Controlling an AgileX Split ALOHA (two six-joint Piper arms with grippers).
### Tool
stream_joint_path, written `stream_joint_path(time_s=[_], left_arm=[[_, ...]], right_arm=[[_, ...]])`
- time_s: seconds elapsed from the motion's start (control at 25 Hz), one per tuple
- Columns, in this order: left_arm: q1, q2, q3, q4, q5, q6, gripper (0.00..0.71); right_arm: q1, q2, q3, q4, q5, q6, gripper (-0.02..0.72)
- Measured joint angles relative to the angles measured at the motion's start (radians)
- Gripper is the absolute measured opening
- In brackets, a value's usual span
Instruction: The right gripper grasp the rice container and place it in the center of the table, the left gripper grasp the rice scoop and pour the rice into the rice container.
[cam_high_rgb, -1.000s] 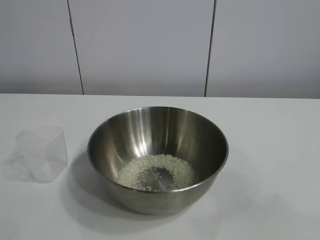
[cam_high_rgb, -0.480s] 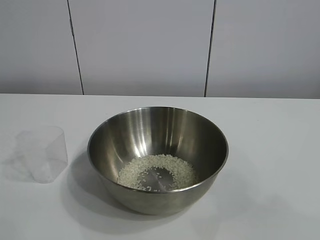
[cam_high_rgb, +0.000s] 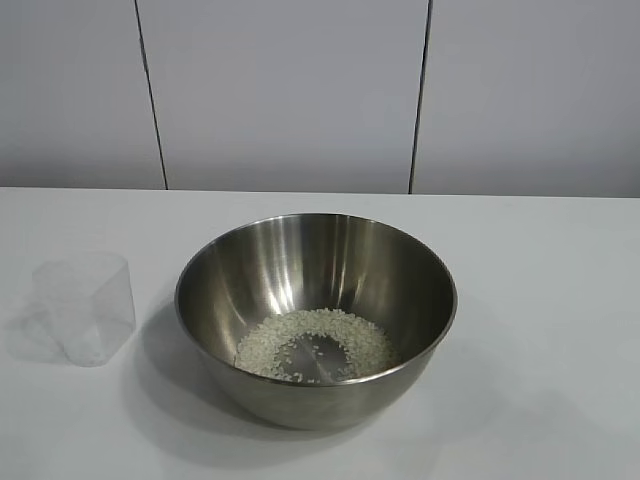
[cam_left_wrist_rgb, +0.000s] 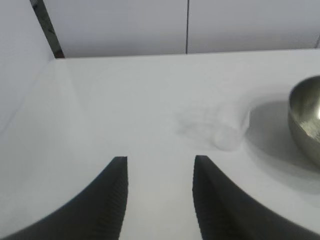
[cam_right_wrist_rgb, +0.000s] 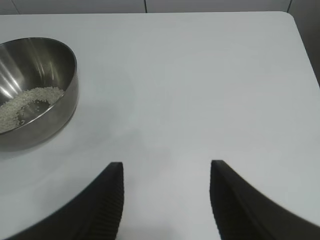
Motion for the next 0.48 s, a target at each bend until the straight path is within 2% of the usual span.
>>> stream_joint_path(time_s=[0.2, 0.48], left_arm=[[0.0, -0.031, 0.085, -0.01, 0.02, -0.024, 0.307], [0.0, -0.031, 0.121, -0.032, -0.024, -0.043, 0.307]], right_arm=[[0.0, 0.0, 0.0, 0.0, 0.0, 0.0, 0.356], [0.0, 0.0, 0.0, 0.001, 0.001, 0.0, 0.356]])
